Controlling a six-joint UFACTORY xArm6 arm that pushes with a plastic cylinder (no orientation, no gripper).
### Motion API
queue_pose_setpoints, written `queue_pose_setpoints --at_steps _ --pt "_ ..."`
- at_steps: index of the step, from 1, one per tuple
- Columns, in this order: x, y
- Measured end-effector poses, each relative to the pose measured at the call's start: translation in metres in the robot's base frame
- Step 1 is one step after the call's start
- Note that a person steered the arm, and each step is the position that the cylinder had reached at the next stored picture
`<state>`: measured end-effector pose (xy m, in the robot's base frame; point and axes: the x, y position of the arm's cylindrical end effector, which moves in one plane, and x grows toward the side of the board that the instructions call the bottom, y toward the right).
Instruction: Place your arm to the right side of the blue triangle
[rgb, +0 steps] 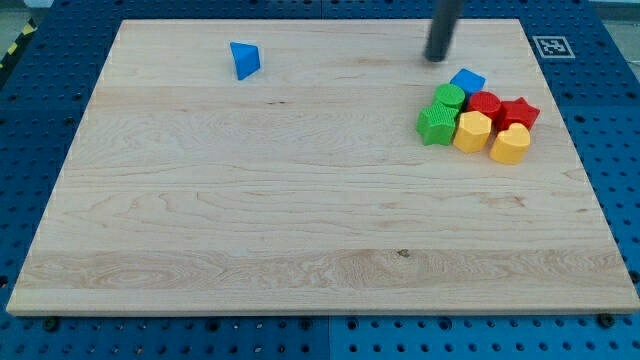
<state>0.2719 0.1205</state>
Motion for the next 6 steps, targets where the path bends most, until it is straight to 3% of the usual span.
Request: queue_pose_setpoints --at_steps 1,2,3,6 --pt "-0.003 -0.084" --pt "-0.003 -0.093" --pt "0.027 -0.097" --pt "0.032 -0.097"
